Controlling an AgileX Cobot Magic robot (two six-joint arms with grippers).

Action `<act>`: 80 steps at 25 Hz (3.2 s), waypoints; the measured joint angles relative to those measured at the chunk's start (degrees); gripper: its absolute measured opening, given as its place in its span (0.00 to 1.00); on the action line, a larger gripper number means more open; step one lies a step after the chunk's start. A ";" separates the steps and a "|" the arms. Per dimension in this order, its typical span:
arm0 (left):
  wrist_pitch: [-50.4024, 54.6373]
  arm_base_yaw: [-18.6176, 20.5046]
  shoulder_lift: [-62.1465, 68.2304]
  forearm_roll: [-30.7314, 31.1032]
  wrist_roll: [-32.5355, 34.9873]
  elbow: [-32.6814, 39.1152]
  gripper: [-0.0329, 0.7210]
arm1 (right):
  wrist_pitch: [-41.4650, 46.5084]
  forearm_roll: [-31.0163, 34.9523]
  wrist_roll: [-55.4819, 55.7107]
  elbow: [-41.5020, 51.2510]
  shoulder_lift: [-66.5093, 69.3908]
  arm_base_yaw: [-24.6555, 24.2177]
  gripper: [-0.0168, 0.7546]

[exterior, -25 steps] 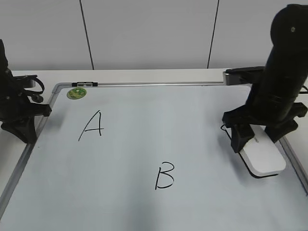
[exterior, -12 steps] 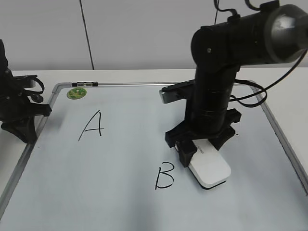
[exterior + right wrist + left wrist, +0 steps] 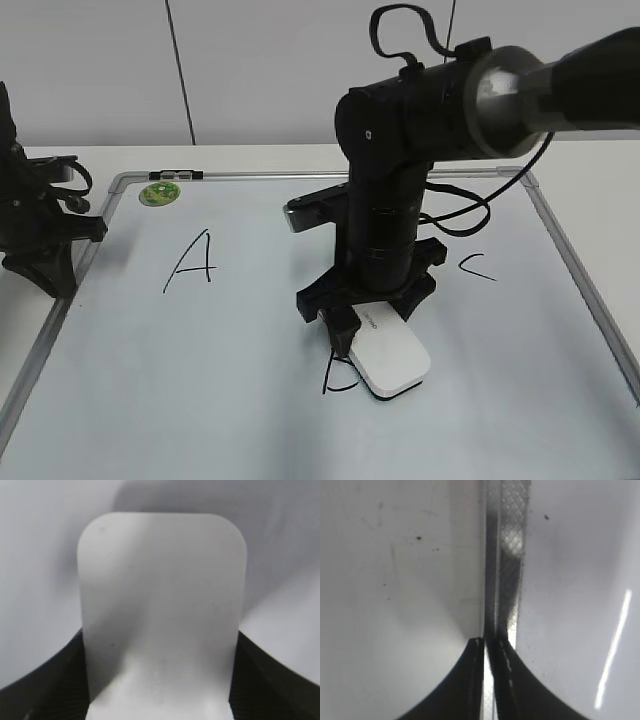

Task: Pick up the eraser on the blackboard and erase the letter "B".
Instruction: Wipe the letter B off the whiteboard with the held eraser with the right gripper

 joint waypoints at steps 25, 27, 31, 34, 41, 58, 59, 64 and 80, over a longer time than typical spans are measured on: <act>0.00 0.00 0.00 -0.61 0.00 0.00 0.09 | -3.79 0.35 0.75 -0.50 2.80 0.33 0.70; 0.00 0.00 0.00 -0.61 0.00 0.00 0.09 | -3.42 0.13 0.89 -0.77 3.22 0.68 0.70; 0.00 0.00 0.09 -0.73 0.00 0.00 0.09 | -3.18 -1.51 1.22 -1.16 3.46 1.98 0.70; 0.00 0.00 0.09 -0.73 0.00 0.00 0.09 | -3.18 -2.90 1.22 -1.25 3.46 3.35 0.70; 0.00 0.00 0.09 -0.85 0.00 0.00 0.09 | -3.78 -3.32 1.22 -1.28 3.56 6.83 0.70; 0.13 0.00 0.09 -0.85 0.00 0.00 0.09 | 1.14 -3.68 6.84 -4.74 5.18 8.31 0.70; 0.13 0.00 0.09 -0.85 0.00 0.00 0.09 | 1.28 -3.54 7.08 -4.74 5.18 8.17 0.70; 0.37 0.00 0.09 -0.20 0.00 0.00 0.09 | 1.97 -2.90 7.44 -4.74 5.18 7.58 0.70; 0.46 0.00 0.09 -0.02 0.00 0.00 0.08 | 5.22 -4.40 7.58 -4.78 5.18 1.53 0.70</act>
